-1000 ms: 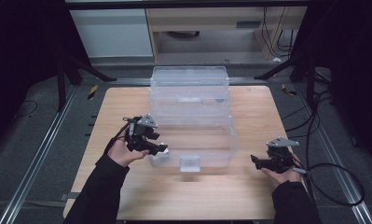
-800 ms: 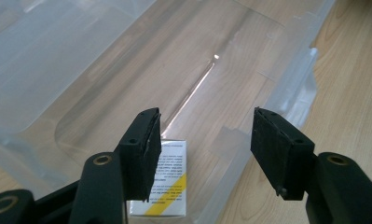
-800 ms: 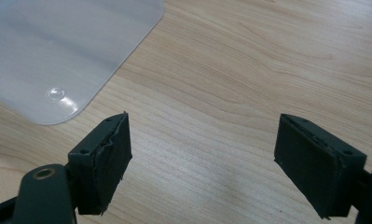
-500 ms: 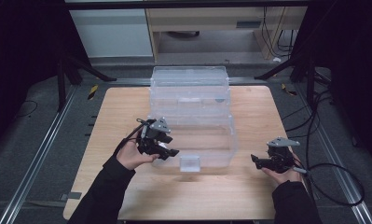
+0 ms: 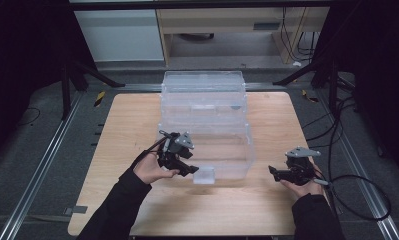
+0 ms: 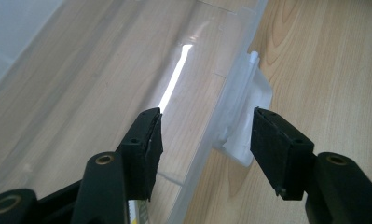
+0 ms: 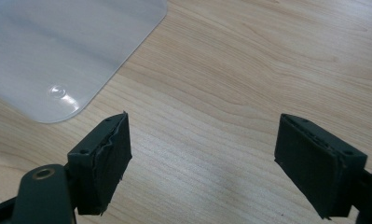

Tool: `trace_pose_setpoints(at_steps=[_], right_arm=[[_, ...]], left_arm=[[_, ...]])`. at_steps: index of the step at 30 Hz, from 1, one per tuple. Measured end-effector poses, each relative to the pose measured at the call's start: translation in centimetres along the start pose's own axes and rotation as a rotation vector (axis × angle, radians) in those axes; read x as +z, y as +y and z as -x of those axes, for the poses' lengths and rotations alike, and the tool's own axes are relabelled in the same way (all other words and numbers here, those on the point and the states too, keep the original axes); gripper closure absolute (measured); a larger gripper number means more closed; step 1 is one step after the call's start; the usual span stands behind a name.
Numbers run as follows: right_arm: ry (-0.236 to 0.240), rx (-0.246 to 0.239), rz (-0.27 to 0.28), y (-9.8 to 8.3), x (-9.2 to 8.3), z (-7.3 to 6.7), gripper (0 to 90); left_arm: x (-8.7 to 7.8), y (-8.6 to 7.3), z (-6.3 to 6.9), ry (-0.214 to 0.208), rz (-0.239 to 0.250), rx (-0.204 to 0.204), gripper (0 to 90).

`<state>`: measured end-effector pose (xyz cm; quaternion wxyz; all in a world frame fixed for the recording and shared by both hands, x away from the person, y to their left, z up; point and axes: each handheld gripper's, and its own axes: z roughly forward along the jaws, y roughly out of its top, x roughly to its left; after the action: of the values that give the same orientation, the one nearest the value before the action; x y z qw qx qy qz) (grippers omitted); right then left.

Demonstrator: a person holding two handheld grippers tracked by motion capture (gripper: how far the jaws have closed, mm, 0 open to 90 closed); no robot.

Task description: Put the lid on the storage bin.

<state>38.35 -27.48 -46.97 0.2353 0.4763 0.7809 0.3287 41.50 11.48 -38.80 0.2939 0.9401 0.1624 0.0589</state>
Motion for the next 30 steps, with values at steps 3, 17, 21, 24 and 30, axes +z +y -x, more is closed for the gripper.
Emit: trace_pose_setpoints(at_steps=[3, 17, 21, 24, 30], right_arm=[[0.002, 0.003, 0.0, 0.0, 0.0, 0.0, 18.6], [0.014, -0.003, -0.001, 0.0, 0.0, 0.0, 18.6], [0.019, -0.006, -0.007, -0.1, 0.2, 0.1, 18.6], [0.021, -0.007, -0.011, 0.0, 0.3, 0.0, 18.6], [0.025, -0.017, -0.013, 0.1, 0.3, -0.2, 18.8]], left_arm=[[0.6, 0.1, 0.1, -0.008, -0.009, 0.004, 44.3], [3.5, 0.7, 0.2, -0.046, -0.113, 0.059, 49.1], [3.8, 0.7, 0.1, -0.054, -0.128, 0.065, 51.9], [3.9, 0.6, 0.0, -0.059, -0.138, 0.064, 54.4], [3.9, 0.6, -0.1, -0.074, -0.139, 0.072, 59.0]])
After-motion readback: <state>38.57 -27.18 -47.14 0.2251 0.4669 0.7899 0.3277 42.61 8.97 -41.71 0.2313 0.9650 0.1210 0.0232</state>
